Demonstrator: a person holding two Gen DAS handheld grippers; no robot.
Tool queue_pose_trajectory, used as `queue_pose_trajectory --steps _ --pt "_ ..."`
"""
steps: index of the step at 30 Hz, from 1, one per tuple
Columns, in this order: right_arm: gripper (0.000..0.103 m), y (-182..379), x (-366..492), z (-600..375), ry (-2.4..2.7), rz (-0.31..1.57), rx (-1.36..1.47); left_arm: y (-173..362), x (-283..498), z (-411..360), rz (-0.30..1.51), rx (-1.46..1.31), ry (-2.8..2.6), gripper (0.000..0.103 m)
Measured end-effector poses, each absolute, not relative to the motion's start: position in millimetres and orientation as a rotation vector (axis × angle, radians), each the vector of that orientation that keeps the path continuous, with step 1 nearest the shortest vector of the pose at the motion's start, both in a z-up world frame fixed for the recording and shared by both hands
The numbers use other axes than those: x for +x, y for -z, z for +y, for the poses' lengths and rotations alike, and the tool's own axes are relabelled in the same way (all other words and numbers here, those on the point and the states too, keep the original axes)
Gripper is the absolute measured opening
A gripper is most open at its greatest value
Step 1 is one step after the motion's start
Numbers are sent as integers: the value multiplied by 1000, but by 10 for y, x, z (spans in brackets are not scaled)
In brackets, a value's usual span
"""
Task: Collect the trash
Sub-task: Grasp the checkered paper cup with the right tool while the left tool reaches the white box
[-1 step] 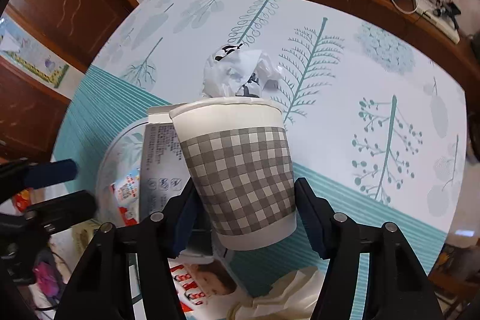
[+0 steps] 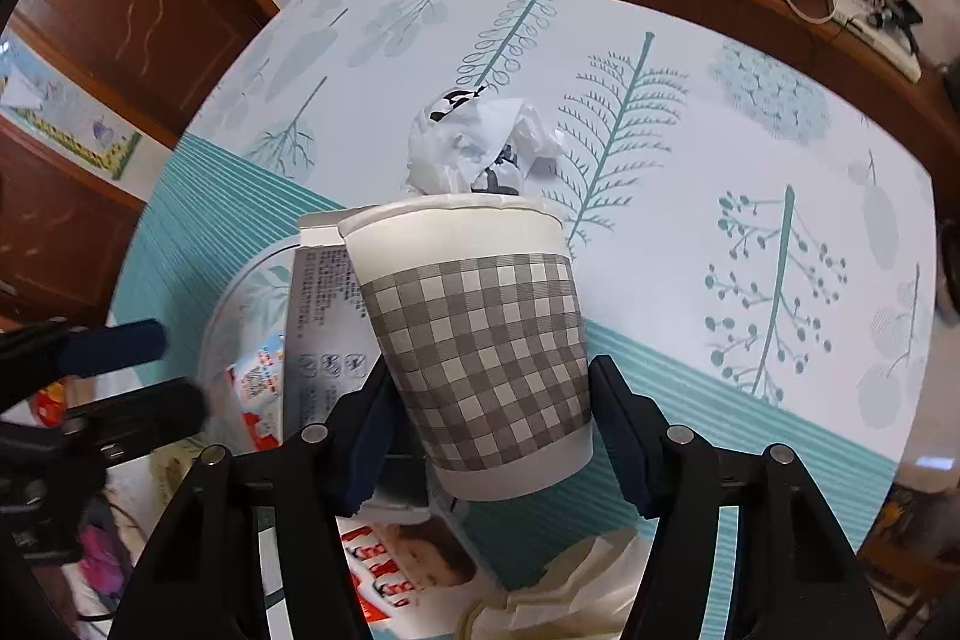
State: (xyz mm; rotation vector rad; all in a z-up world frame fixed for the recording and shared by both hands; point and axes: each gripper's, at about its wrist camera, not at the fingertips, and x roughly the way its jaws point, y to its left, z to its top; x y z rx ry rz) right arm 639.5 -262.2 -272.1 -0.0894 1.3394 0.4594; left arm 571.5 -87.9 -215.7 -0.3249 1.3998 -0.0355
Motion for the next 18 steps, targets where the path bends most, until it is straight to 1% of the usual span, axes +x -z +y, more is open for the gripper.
queue_pose_trajectory --steps 7,18 --pt "62 2555 6422 -2923 -430 1336 104 2300 5863 -985 1431 -344 34 55" --pt "62 2510 6403 -3440 -322 1321 279 2450 6163 -1335 1502 -319 -15 55"
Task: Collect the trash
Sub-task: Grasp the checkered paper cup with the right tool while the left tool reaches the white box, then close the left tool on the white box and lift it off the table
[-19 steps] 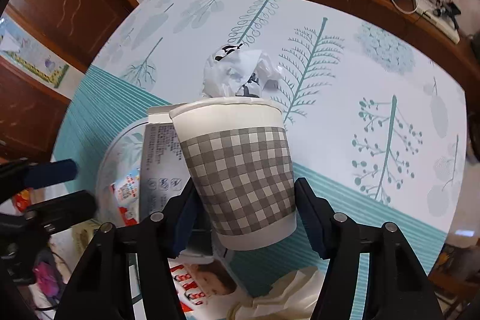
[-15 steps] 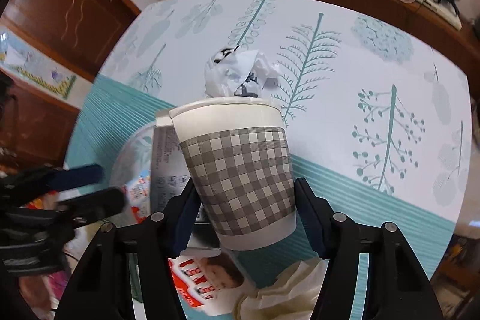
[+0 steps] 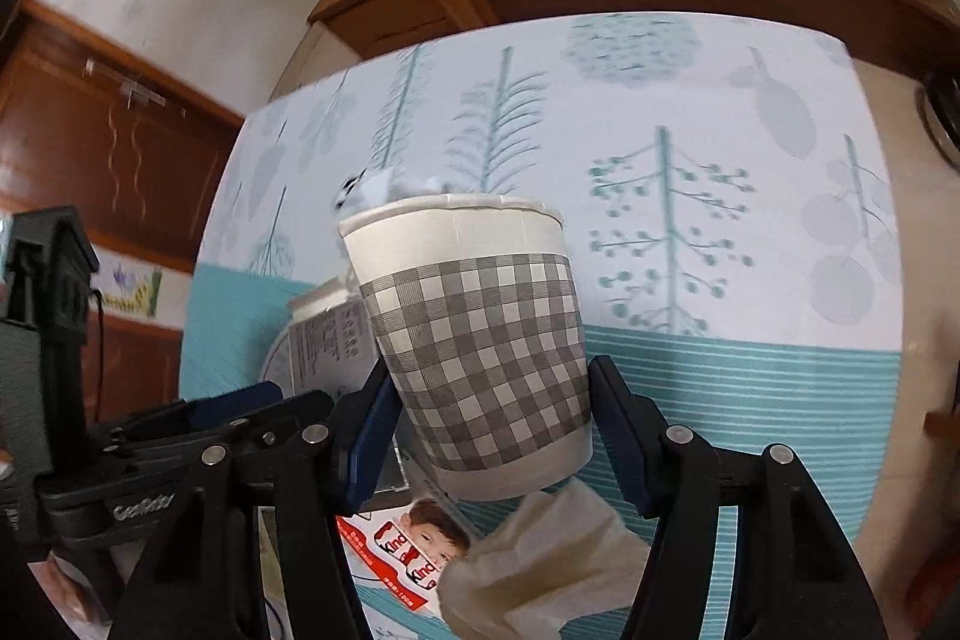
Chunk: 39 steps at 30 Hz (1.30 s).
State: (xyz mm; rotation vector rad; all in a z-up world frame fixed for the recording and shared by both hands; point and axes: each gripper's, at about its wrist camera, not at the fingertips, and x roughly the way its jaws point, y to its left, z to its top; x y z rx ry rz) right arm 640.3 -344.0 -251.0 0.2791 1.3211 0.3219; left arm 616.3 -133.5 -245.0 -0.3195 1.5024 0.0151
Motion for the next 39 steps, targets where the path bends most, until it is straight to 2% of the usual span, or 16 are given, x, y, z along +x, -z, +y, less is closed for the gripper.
queue_pose_trajectory --steps 8,14,34,36,37,38,39 --pt "62 2565 6340 -3754 -284 1314 341 2550 6281 -1638 1544 -218 -80 55" --pt "62 2598 6282 -3826 -286 1321 344 2687 6340 -1698 1580 -248 -145 55" --pt "62 2750 6286 -3744 -314 1338 316 2764 6370 -1437 1458 -545 -155 57" --pt "62 2762 6268 -3755 -312 1340 316 2751 6359 -1404 1441 -532 -151 46" --pt "62 2764 6263 -3759 -310 1340 317 2751 6378 -1363 1430 -522 -148 35" --pt "62 2763 6260 -3763 -311 1340 317 2707 6379 -1363 1422 -514 -135 15" --pt "62 2761 6256 -3764 -310 1339 316 2695 6370 -1355 1423 -513 -125 7"
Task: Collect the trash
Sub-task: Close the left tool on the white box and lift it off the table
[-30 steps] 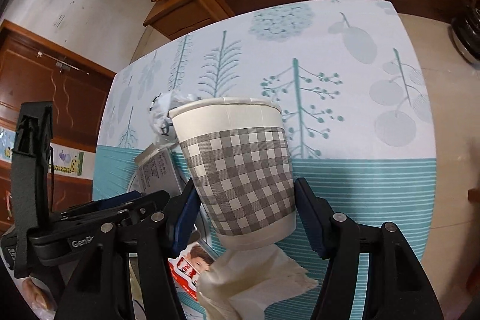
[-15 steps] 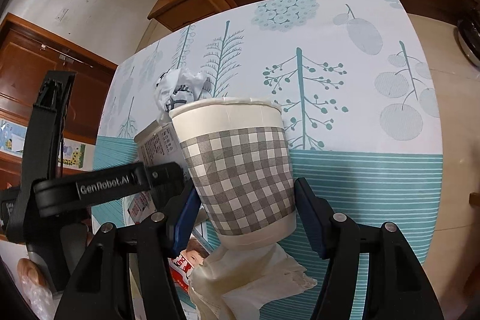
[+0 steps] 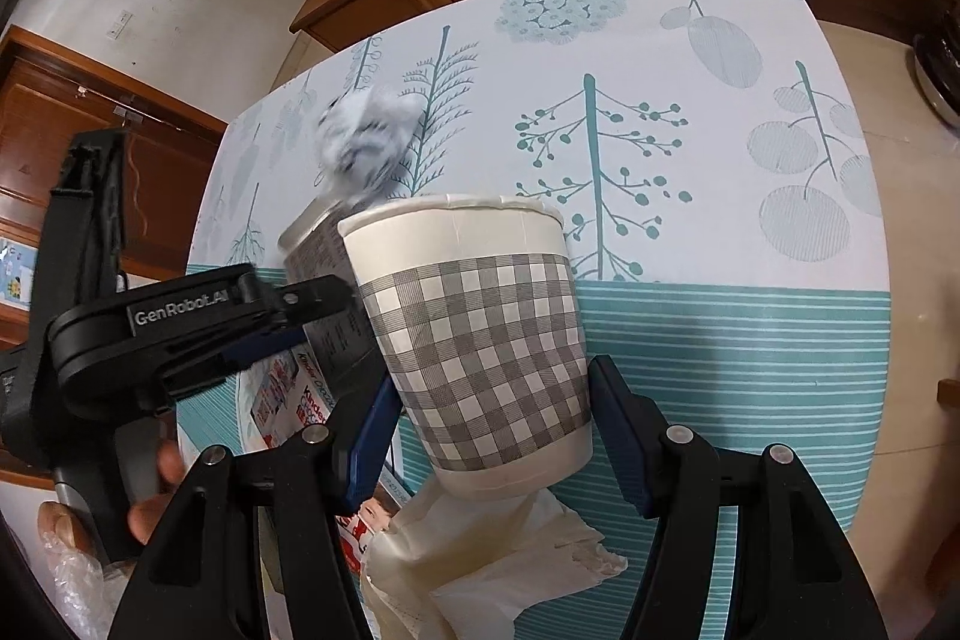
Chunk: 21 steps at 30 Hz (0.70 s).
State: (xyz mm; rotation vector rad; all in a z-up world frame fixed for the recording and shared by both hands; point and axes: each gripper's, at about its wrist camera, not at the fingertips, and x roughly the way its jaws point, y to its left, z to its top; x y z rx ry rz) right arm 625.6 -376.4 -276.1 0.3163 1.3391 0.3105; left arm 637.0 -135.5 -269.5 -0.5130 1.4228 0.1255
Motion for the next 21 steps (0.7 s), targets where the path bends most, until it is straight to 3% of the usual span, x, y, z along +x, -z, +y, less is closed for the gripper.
queue_pose_trajectory --steps 2,9,10,12,13,14,21 --pt "62 2758 6267 -3747 -312 1338 316 2660 6363 -1342 1430 -516 -115 2" --pt "62 2697 6301 -3704 -338 1325 300 2659 6265 -1211 1449 -554 -105 2" --pt "62 2696 6311 -3705 -338 1325 303 2645 6264 -1207 1453 -560 -97 7" --pt "62 2702 6324 -3713 -338 1324 309 2635 6255 -1199 1457 -569 -84 30" --pt "62 2707 6326 -3714 -338 1324 309 2616 6259 -1202 1469 -569 -92 60" --pt "62 2708 6324 -3715 -339 1324 309 2592 6231 -1170 1475 -565 -100 78" --pt "62 2688 6293 -3778 -338 1310 328 2435 6289 -1313 1407 -498 -100 78"
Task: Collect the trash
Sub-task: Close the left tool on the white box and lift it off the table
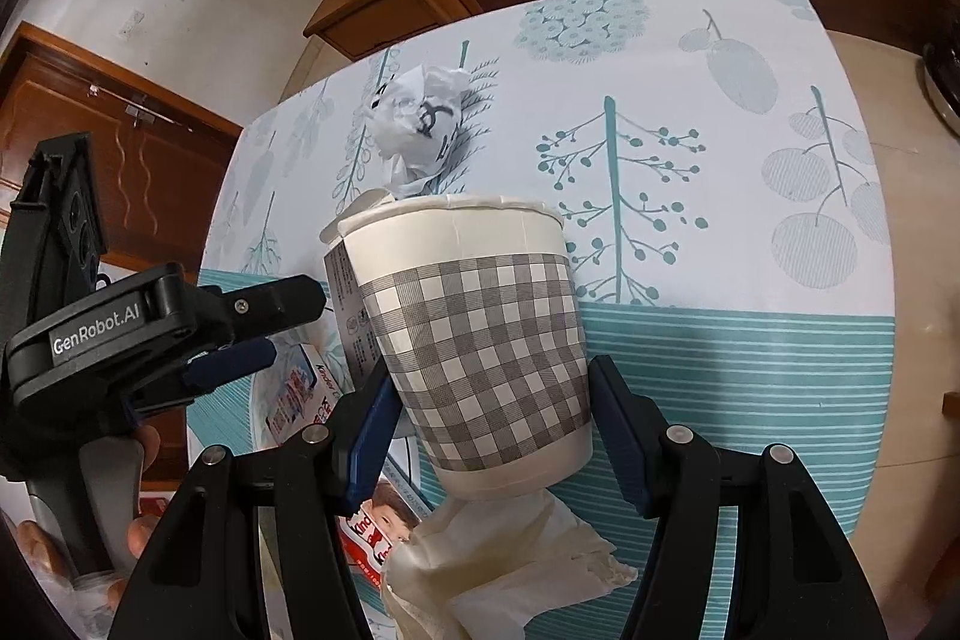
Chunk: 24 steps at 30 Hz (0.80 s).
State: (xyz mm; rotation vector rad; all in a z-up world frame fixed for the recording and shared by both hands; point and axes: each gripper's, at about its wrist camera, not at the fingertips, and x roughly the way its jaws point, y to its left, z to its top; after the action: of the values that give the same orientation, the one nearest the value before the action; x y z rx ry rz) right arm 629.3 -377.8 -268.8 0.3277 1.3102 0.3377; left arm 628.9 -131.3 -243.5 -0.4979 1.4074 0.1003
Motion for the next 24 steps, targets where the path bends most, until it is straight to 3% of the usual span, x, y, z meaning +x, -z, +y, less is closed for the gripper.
queue_pose_trajectory --steps 24 --pt "62 2659 6129 -4172 -274 1279 344 2944 6517 -1915 1484 -318 -194 75"
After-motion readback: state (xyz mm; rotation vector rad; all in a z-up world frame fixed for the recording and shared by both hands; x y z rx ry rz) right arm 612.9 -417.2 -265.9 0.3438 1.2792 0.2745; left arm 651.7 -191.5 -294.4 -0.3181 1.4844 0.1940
